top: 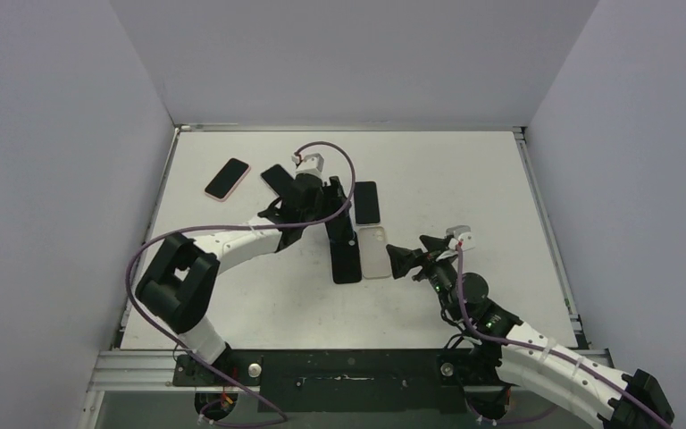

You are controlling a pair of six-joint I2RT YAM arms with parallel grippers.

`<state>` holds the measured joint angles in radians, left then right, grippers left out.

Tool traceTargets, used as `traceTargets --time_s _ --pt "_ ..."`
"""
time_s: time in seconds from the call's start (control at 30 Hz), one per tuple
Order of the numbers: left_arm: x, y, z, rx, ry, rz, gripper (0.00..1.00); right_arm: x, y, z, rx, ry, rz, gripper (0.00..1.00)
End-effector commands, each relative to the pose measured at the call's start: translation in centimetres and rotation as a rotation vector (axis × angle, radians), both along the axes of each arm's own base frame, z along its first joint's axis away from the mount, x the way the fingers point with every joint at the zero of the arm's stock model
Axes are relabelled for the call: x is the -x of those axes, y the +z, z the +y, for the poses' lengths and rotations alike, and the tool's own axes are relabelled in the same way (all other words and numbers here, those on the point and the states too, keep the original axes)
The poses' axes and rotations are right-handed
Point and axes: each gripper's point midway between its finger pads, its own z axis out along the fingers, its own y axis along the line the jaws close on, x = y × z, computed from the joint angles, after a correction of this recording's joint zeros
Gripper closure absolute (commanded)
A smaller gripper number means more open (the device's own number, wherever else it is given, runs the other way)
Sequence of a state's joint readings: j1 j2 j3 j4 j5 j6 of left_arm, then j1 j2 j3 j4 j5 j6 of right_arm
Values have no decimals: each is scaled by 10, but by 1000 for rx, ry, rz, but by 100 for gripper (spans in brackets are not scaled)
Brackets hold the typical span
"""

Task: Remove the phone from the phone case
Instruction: Place the phone at the center of the board.

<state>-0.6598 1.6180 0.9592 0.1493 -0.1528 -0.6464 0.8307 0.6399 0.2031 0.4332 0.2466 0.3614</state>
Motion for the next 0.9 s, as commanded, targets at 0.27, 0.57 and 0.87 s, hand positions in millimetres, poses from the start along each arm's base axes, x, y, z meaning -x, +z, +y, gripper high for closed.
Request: traceTargets --time_s 0.27,0.57,0.87 --pt "-100 -1 -2 -103 29 -39 78 -10 -25 -46 106 -204 5 0" --pt "-116 -49 -6 -162 -12 94 71 -12 -27 -49 135 -214 14 0" --pt "-120 -73 2 -174 9 142 62 -12 -29 -48 137 -208 20 0"
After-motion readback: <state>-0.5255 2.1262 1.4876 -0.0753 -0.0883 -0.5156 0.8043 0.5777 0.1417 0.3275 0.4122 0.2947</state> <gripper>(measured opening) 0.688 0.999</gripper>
